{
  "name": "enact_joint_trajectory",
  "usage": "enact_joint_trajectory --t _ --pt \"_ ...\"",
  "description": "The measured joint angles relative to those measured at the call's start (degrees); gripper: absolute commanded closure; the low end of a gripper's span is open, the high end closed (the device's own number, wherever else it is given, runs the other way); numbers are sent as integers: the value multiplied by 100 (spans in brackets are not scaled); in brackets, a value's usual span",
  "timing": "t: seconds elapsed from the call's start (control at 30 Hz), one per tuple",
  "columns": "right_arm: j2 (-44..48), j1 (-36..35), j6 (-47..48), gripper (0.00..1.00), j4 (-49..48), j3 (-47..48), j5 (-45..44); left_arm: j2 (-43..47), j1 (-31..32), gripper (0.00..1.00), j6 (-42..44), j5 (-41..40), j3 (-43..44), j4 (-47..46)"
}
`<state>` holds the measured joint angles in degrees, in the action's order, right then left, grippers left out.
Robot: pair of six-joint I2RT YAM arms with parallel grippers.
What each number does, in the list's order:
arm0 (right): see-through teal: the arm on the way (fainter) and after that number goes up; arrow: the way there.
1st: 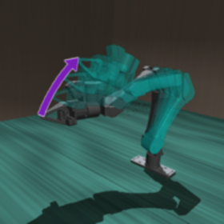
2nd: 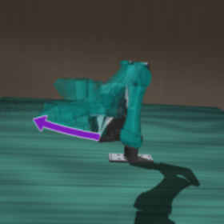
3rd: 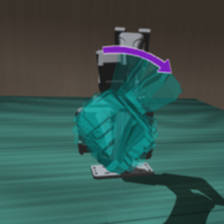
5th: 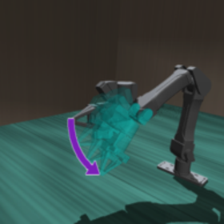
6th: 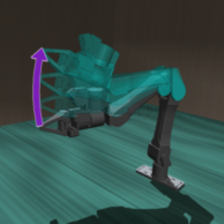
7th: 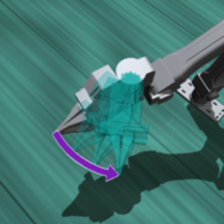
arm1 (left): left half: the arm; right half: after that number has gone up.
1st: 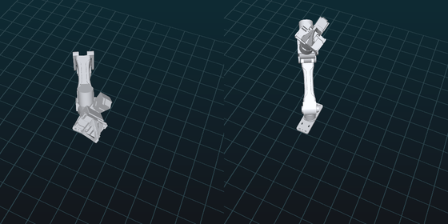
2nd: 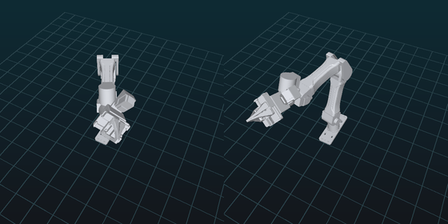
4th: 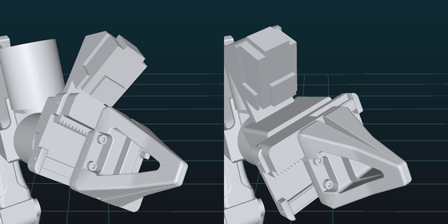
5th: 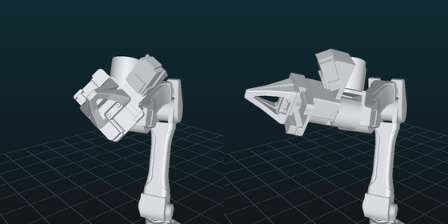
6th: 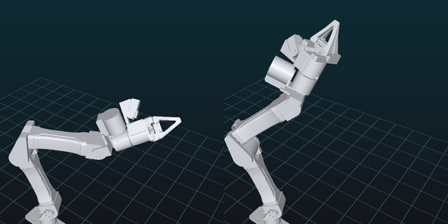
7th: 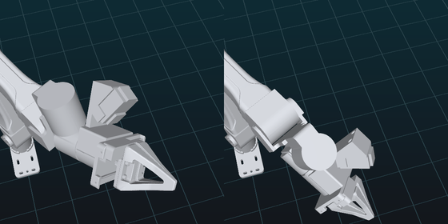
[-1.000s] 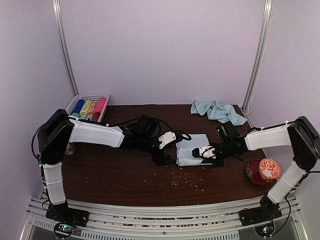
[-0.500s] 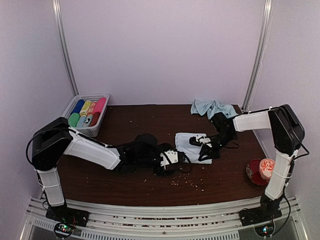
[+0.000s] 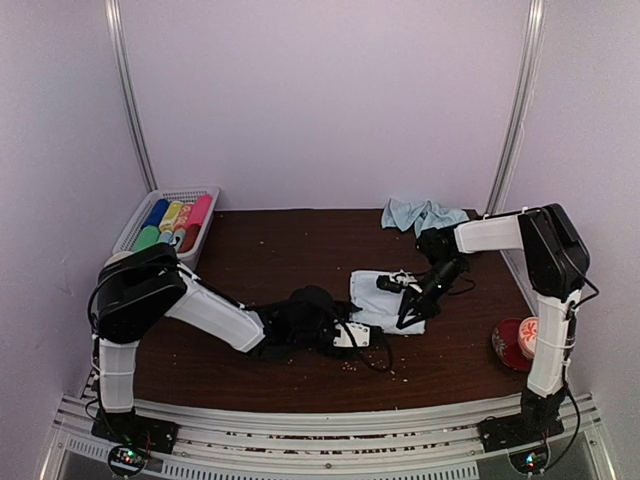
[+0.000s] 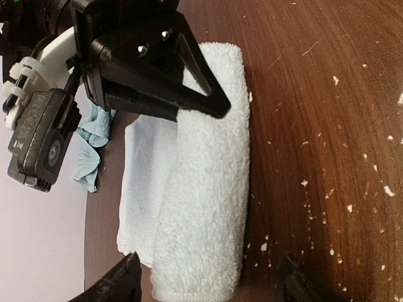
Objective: Roll the towels
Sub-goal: Roll the towel at the center of the board.
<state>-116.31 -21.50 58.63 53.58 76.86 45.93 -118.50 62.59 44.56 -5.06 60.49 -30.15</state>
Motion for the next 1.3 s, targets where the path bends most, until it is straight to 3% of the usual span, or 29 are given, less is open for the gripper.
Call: enact_joint_trajectory --t 0.27,0.43,0.63,0.97,1.23,1.3 --pt "-138 -2 197 91 599 92 153 -236 48 51 330 -133 221 13" --pt "-175 0 273 89 767 103 177 -247 55 77 407 -94 299 140" --pt "-199 0 273 80 872 133 173 -247 85 100 487 101 452 527" --pt "219 101 284 54 787 -120 -35 -249 85 100 201 568 916 1611" --pt "1751 166 420 19 -382 -1419 -654 -573 -33 100 -645 1158 1779 2673" --pt "2256 166 516 14 -850 -1862 -780 -636 -109 100 -879 1357 1965 2885"
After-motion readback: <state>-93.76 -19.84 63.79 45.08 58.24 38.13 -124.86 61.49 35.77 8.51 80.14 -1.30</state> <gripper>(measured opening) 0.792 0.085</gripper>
